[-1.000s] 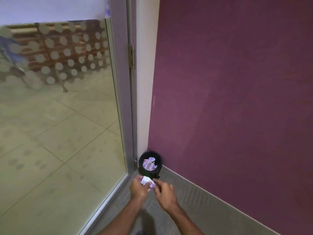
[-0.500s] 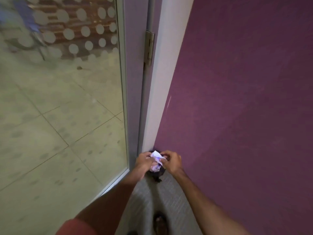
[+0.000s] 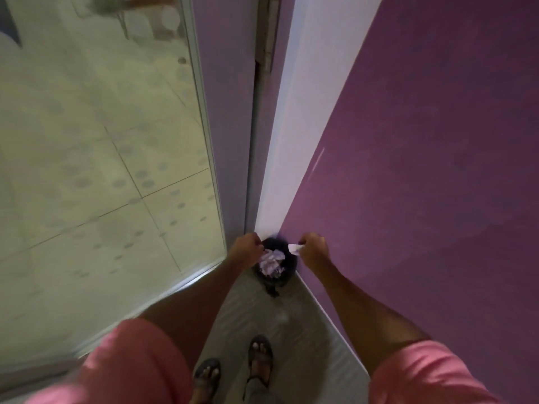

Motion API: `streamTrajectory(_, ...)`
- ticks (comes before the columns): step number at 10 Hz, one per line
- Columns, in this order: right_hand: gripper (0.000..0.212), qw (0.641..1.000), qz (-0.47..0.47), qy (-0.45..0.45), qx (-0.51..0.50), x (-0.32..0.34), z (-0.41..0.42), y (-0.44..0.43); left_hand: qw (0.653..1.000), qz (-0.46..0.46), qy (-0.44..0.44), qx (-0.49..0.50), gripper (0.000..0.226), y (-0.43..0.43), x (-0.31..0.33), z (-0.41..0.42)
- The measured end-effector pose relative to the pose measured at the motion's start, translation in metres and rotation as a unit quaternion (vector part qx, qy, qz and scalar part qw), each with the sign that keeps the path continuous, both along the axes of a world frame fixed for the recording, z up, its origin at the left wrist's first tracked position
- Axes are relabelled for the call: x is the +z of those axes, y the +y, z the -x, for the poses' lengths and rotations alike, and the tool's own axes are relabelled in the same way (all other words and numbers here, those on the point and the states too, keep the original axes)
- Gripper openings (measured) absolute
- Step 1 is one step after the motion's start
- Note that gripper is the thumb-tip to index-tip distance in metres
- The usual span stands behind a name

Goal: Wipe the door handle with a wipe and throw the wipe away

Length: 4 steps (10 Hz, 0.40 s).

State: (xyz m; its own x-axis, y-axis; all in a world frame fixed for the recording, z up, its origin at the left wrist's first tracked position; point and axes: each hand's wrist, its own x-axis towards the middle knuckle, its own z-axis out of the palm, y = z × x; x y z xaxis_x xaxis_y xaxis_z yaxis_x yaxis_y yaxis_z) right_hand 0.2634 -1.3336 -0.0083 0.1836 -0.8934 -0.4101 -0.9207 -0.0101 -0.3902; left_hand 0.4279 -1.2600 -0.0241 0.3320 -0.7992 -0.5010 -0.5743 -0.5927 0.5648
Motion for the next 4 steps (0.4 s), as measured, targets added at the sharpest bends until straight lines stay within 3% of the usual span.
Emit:
streamTrajectory(2, 0.036, 0.998, 0.02, -0.053, 0.02, -0.016, 0.007, -0.019, 1.0, -0.022, 0.001, 0.012, 0.028, -0.011, -0.016, 0.005)
streamTrajectory(4, 0.035, 0.998, 0.001, -0.042, 0.044, -0.032, 0.012, -0.018, 1.0, -0.023, -0.018, 0.003, 0.029, -0.007, -0.023, 0.008)
